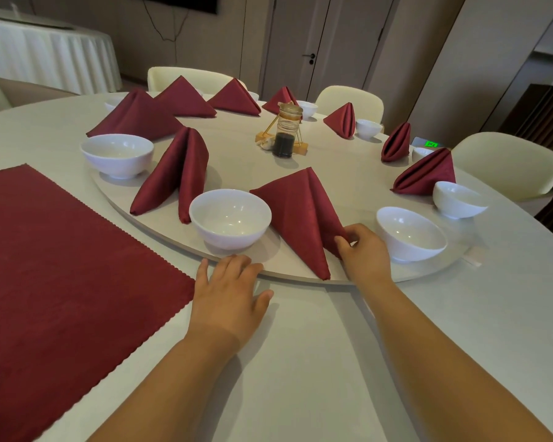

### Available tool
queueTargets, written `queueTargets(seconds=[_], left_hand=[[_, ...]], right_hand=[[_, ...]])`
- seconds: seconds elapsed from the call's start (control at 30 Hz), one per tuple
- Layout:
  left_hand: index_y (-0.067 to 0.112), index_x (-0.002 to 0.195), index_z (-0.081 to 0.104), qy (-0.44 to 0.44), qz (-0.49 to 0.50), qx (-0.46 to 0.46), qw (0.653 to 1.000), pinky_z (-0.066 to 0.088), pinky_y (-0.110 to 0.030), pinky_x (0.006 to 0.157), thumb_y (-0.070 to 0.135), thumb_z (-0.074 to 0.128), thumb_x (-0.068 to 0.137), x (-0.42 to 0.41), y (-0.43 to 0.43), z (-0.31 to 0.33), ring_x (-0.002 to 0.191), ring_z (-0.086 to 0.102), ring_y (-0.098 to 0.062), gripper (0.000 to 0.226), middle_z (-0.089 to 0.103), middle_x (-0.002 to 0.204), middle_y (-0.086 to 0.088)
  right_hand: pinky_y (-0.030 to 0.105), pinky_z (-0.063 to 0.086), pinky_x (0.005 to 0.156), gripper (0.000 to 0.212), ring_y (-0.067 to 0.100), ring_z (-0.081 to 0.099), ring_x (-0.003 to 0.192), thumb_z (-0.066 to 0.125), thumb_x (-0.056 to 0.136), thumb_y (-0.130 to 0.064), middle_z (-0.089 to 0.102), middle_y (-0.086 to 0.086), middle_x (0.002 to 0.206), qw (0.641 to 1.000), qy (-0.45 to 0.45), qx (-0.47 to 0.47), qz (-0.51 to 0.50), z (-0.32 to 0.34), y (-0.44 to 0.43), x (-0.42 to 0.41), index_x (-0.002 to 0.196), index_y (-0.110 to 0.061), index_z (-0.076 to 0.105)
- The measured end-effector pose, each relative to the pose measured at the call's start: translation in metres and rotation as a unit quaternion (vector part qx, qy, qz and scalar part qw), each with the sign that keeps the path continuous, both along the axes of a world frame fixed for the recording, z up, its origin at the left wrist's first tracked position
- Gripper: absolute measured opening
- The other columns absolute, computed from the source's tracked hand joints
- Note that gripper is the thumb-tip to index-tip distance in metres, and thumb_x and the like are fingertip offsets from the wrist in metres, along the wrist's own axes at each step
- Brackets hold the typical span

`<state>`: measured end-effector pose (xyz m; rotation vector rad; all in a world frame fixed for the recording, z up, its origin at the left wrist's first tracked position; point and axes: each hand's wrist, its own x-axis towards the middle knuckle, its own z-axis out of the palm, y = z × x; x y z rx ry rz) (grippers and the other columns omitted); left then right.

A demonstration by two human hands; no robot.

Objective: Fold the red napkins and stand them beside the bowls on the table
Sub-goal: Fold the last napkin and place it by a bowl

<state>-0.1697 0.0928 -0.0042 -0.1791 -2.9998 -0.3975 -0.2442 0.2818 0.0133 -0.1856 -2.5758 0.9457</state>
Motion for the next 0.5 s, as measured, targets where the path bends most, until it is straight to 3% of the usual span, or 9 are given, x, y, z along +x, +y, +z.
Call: queueTargets(seconds=[0.27,0.43,0.5], left_hand=[[0.031,0.142,0.022,0.010,-0.004,0.009,1.000,-0.004,-0.036,0.114,0.045,0.027,0.097,-0.001,-0.001,-0.003,0.138,0.013,-0.009,0.047,0.020,0.147,0.011],[0.029,0.143,0.024,0.022,-0.007,0.023,0.999,-0.004,-0.035,0.114,0.042,0.029,0.098,0.004,0.000,-0.004,0.139,0.012,-0.008,0.047,0.020,0.149,0.011],[0.028,0.143,0.025,0.026,-0.011,0.027,0.999,-0.005,-0.034,0.114,0.039,0.029,0.098,0.007,0.000,-0.003,0.139,0.012,-0.007,0.046,0.021,0.149,0.010]], right_hand=[[0.021,0.034,0.074,0.027,0.015,0.048,0.084,0.055,0.090,-0.016,0.062,0.011,0.109,1.000,-0.021,0.004,0.010,-0.002,0.007,0.004,0.114,-0.004,0.056],[0.028,0.035,0.092,0.042,0.023,0.046,0.112,0.062,0.085,-0.013,0.053,0.010,0.123,0.999,0.037,0.005,0.009,0.000,0.009,0.029,0.125,-0.005,0.051],[0.021,0.030,0.090,0.040,0.024,0.043,0.115,0.062,0.084,-0.009,0.053,0.008,0.120,0.997,0.063,0.012,0.030,-0.001,0.006,0.048,0.123,-0.005,0.052]])
